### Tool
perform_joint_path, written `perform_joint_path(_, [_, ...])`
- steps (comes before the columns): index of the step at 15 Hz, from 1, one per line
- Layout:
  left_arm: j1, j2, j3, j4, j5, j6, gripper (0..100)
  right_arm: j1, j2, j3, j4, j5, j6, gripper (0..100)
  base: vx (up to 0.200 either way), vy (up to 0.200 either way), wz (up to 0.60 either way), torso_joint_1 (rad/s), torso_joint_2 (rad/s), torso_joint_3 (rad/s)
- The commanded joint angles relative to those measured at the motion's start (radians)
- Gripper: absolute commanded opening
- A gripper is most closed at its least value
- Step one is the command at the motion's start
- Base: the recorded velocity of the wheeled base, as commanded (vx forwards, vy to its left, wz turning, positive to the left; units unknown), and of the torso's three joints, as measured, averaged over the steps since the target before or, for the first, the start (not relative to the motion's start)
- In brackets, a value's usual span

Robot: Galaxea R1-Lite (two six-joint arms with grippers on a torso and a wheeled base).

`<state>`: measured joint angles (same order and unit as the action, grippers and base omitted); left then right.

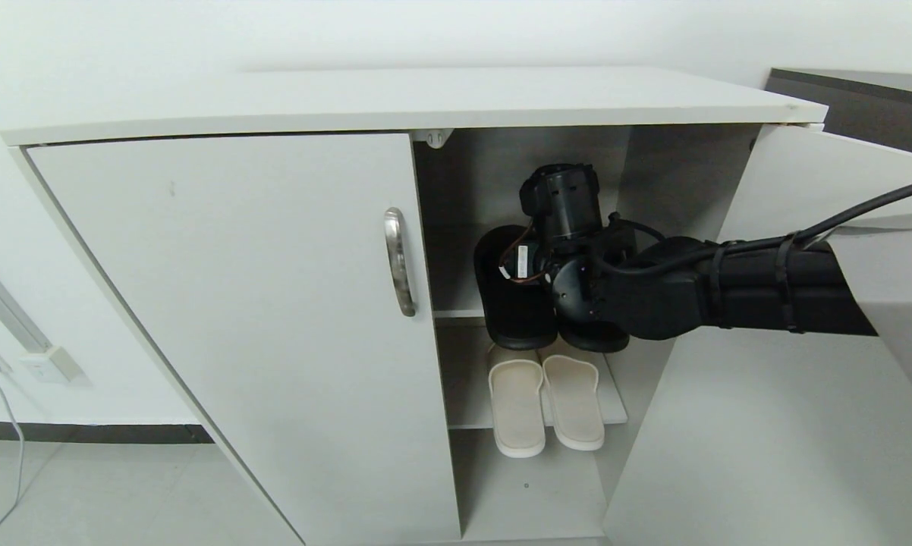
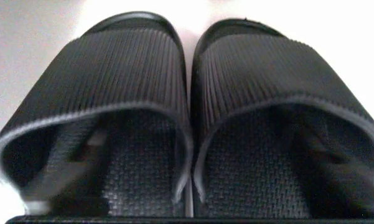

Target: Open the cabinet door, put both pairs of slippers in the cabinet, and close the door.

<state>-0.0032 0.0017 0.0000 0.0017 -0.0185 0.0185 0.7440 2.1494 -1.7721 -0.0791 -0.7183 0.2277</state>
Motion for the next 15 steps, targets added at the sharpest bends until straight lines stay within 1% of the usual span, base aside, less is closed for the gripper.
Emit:
perform_joint_path(1, [0.000, 0.000, 0.000, 0.000, 0.000, 0.000, 0, 0.024, -0.066, 0.066, -0.002, -0.009, 0.001, 100, 0.000, 0.000, 0.00, 0.000, 0.00, 0.000])
perform_joint_path(5, [0.000, 0.000, 0.000, 0.000, -0.001, 0.000, 0, 0.078, -0.181, 0.214, -0.024, -0.059, 0.039, 100, 0.000, 0.000, 0.00, 0.000, 0.00, 0.000])
perform_joint_path(8, [0.000, 0.000, 0.000, 0.000, 0.000, 0.000, 0, 0.146, -0.284, 0.385, -0.053, -0.070, 0.067, 100, 0.000, 0.000, 0.00, 0.000, 0.00, 0.000])
perform_joint_path(9, [0.000, 0.000, 0.000, 0.000, 0.000, 0.000, 0, 0.186, -0.339, 0.471, -0.103, -0.070, 0.067, 100, 0.000, 0.000, 0.00, 0.000, 0.00, 0.000])
perform_joint_path(11, [-0.001, 0.000, 0.000, 0.000, 0.000, 0.000, 0, 0.238, -0.411, 0.568, -0.162, -0.067, 0.064, 100, 0.000, 0.000, 0.00, 0.000, 0.00, 0.000])
perform_joint_path(12, [0.000, 0.000, 0.000, 0.000, 0.000, -0.002, 0, 0.267, -0.464, 0.640, -0.192, -0.067, 0.064, 100, 0.000, 0.000, 0.00, 0.000, 0.00, 0.000])
perform_joint_path(13, [0.000, 0.000, 0.000, 0.000, 0.000, -0.002, 0, 0.276, -0.477, 0.662, -0.200, -0.066, 0.064, 100, 0.000, 0.000, 0.00, 0.000, 0.00, 0.000])
perform_joint_path(14, [0.000, 0.000, 0.000, 0.000, 0.000, 0.000, 0, 0.284, -0.511, 0.737, -0.238, -0.056, 0.061, 100, 0.000, 0.000, 0.00, 0.000, 0.00, 0.000])
perform_joint_path(15, [0.000, 0.000, 0.000, 0.000, -0.001, -0.002, 0, 0.284, -0.520, 0.767, -0.261, -0.046, 0.061, 100, 0.000, 0.000, 0.00, 0.000, 0.00, 0.000])
